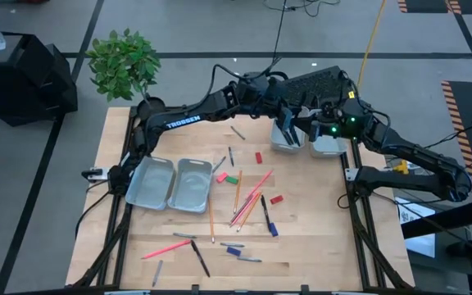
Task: Sort crayons/erasers/pens/pencils in bins
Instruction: Put the black pen into the top left gray bin, then put the gray crayon into the top right gray bin
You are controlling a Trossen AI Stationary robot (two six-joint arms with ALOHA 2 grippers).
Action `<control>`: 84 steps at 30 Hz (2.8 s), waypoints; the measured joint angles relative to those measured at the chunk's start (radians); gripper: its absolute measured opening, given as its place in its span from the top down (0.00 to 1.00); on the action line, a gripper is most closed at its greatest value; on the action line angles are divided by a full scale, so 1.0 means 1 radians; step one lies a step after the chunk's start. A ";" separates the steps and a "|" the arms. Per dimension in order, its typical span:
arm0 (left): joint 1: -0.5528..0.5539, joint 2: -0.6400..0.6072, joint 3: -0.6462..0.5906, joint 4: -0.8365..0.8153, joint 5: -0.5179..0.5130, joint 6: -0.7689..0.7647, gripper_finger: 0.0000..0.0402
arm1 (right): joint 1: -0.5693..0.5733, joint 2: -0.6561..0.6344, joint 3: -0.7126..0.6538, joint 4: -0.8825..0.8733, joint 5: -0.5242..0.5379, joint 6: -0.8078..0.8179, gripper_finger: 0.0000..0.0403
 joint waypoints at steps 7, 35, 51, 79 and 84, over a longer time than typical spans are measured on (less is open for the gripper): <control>0.063 -0.138 0.000 -0.404 -0.068 0.252 0.50 | -0.007 0.144 0.085 -0.173 0.065 -0.041 0.93; -0.042 -0.644 -0.240 -1.192 -0.509 0.002 0.44 | -0.234 0.951 0.381 -0.602 0.217 -0.230 0.76; -0.265 -0.611 -0.618 -0.758 -0.549 -0.231 0.44 | 0.023 0.470 0.381 -0.506 0.247 -0.272 0.65; -0.910 -0.088 -0.214 -0.523 -0.477 -0.287 0.61 | 0.580 0.130 0.162 -0.548 0.273 -0.251 0.65; -0.906 -0.086 -0.266 -0.437 -0.482 -0.198 0.61 | 0.823 0.172 0.178 -0.521 0.319 -0.168 0.65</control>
